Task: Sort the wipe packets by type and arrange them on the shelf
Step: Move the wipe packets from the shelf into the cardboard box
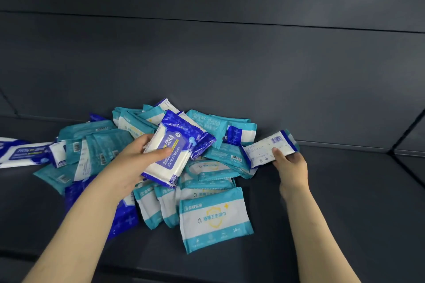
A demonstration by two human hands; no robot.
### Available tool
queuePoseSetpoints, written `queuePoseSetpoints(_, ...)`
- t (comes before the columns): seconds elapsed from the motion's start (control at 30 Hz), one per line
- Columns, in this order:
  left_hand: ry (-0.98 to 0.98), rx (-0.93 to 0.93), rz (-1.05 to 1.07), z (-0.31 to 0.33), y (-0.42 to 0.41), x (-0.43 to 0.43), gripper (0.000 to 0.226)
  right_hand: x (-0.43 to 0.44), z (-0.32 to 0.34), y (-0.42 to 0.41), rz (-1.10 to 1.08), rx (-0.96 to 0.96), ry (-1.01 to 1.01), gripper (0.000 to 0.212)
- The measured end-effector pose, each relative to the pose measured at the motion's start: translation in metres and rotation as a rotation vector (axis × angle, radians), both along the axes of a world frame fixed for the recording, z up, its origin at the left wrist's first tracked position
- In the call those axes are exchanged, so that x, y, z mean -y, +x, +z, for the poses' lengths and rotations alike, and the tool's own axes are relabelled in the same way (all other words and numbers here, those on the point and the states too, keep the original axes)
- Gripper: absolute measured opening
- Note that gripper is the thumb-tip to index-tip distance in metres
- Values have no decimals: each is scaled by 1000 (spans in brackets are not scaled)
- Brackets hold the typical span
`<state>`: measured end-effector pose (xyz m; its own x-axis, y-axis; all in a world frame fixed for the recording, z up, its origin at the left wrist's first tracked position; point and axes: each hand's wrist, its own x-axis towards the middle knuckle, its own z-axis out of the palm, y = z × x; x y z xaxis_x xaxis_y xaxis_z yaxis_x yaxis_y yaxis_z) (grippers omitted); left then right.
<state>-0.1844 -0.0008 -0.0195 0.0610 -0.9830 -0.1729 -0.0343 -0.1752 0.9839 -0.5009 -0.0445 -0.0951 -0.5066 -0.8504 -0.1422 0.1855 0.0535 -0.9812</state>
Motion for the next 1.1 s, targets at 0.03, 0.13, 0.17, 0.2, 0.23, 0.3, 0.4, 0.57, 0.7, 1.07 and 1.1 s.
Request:
queuePoseSetpoints(0.03, -6, -11, 12, -2, 0, -1, 28, -1, 1, 2, 2, -15, 2, 39)
queuePoseSetpoints(0.13, -15, -55, 53, -7, 1, -7, 24, -4, 6, 7, 74, -37, -35, 52)
queuePoseSetpoints(0.17, -12, -73, 63, -8, 0, -7, 22, -3, 7, 6, 90, -47, -41, 49)
queuePoseSetpoints(0.2, -12, -85, 79, -10, -1, -7, 22, -3, 7, 5, 90, -53, -42, 46)
queuePoseSetpoints(0.23, -24, -89, 99, -10, 0, -9, 22, -4, 8, 6, 74, -43, -45, 43)
queuePoseSetpoints(0.3, -69, -98, 128, -10, 4, -13, 24, -8, 13, 7, 28, 11, -74, 35)
queuePoseSetpoints(0.4, -118, -111, 164, -10, 16, -19, 21, -19, 21, 13, 12, 140, -103, 26)
queuePoseSetpoints(0.57, -102, -138, 147, -14, 32, -25, 15, -59, 30, 39, 100, 271, -49, 15)
queuePoseSetpoints(0.7, -110, -112, 114, -17, 48, -24, 19, -98, 29, 62, 123, 300, 19, 6)
queuePoseSetpoints(1.07, -186, -97, 115, -25, 139, -14, 21, -154, 36, 131, -188, 145, 85, 10)
queuePoseSetpoints(1.1, -188, -120, 122, -27, 147, -15, 20, -159, 35, 138, -216, 102, 111, 11)
